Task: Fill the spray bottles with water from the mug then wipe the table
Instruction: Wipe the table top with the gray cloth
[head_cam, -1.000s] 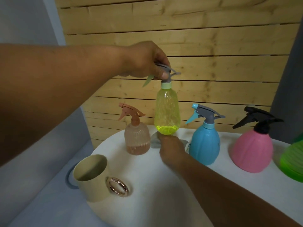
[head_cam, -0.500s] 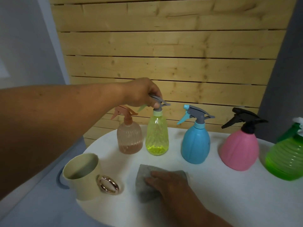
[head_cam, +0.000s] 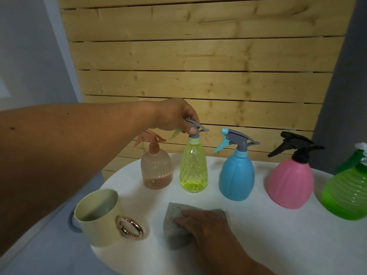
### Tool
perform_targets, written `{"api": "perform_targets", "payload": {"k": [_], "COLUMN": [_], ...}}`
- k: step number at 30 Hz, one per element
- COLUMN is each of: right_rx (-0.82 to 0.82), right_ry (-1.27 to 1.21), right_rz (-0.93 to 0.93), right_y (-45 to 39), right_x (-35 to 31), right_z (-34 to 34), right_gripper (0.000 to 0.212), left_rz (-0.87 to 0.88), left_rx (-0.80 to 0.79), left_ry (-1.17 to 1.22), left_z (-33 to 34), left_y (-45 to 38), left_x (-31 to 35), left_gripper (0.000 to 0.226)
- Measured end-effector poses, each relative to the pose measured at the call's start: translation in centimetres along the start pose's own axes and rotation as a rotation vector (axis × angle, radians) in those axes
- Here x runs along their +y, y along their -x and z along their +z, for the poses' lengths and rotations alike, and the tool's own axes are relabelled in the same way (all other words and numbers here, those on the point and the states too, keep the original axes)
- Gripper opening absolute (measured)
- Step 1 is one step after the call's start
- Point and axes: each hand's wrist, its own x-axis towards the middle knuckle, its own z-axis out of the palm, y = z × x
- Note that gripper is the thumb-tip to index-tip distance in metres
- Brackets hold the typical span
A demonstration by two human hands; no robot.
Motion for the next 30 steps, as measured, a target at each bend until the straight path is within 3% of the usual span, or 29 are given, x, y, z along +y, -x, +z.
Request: {"api": "perform_targets", "payload": {"k": [3, 6, 12, 19, 24, 27, 30], "right_rx": [0.080, -0.085, -0.209, -0.304, -0.288, -0.266, -0.277], "right_ry": [-0.210, -0.372, -0.488, -0.628, -0.689, -0.717, -0.692], "right_rz": [-0.023, -0.044, -0.093, -0.129, -0.093, -0.002, -0.034], "right_y": [-0.3, -1.3, -1.5, 2.3, 6.1, 8.6, 9.7], "right_x": [-0.9, -0.5, -0.1, -0.9, 2.1, 4.7, 5.7], "right_z": [-1.3, -2.2, -3.8, -6.1, -8.6, -10.1, -10.1], "right_gripper": [0.026, 0.036, 0.047, 0.050, 0.044, 0.042, 0.039], "left_rz": [-0.016, -0.015, -0.035, 0.076, 0.099, 0.071, 0.061], "left_rx": [0.010, 0.005, 0.010, 0.198, 0.140, 0.046, -0.078], "left_ry": [-0.015, -0.029, -0.019, 0.059, 0.072, 0.035, -0.044], "left_z": [0.0, 0.1, 0.1, 1.8, 3.3, 4.1, 4.9], "left_y": [0.1, 0.5, 1.7, 2.1, 1.4, 0.5, -0.6], "left_x": [0.2, 0.5, 2.0, 5.4, 8.3, 9.6, 9.8], "left_gripper": [0.022, 0.026, 0.070, 0.057, 0.072, 0.085, 0.088]}}
